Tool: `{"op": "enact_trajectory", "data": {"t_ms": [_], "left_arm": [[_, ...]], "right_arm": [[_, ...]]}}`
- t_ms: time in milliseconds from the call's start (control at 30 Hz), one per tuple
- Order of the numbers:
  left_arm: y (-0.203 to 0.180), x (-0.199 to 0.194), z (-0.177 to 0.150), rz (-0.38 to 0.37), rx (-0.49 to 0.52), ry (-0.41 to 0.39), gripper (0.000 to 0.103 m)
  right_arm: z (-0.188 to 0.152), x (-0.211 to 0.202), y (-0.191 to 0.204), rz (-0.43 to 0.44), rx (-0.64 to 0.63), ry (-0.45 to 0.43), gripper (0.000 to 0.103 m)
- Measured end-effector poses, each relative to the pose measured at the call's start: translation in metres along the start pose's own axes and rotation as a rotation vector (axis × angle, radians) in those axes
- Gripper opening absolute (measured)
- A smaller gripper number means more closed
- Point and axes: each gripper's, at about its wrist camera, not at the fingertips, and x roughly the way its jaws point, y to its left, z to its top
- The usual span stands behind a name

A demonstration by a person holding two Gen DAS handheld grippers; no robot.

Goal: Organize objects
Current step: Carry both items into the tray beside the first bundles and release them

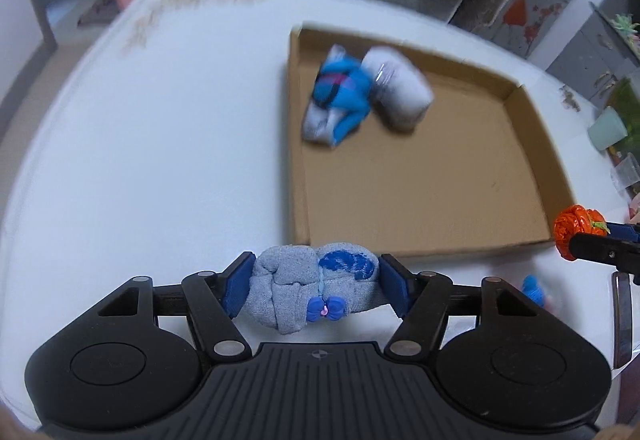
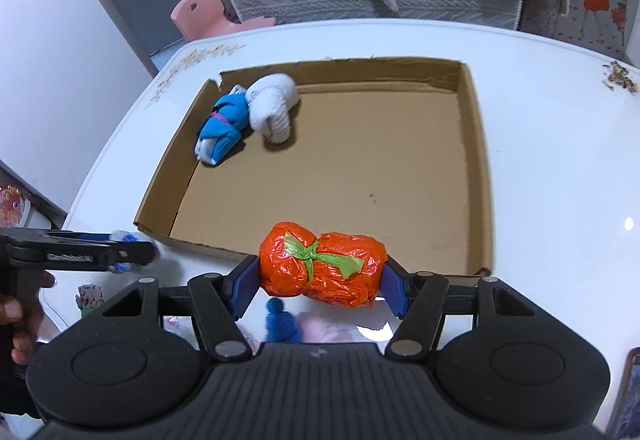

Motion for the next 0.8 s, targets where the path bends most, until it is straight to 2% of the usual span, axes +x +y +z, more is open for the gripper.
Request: {"op": "enact_trajectory", "data": {"t_ms": [200, 433, 600, 800], "left_arm": [[-0.026, -0.03, 0.029, -0.031, 0.089, -0.133, 0.071], [-0.071, -0.038, 0.077, -0.067, 0.232, -0.219, 0.07], [-0.095, -0.015, 0.103, -0.089, 0.298, -0.231, 0.07], [-0.113, 0.036, 0.121, -0.112, 0.346, -0.212, 0.07]], "right_arm": [[0.018, -0.028, -0.02, -0.006, -0.013, -0.045, 0.059], [0.058, -0.045, -0.023, -0.023, -0.039, -0.112, 0.059], [0.085, -0.035, -0.015, -0.021, -0.082, -0.131, 0.059], [0.106, -0.007, -0.013, -0.019, -0.084, -0.115, 0.06]]}}
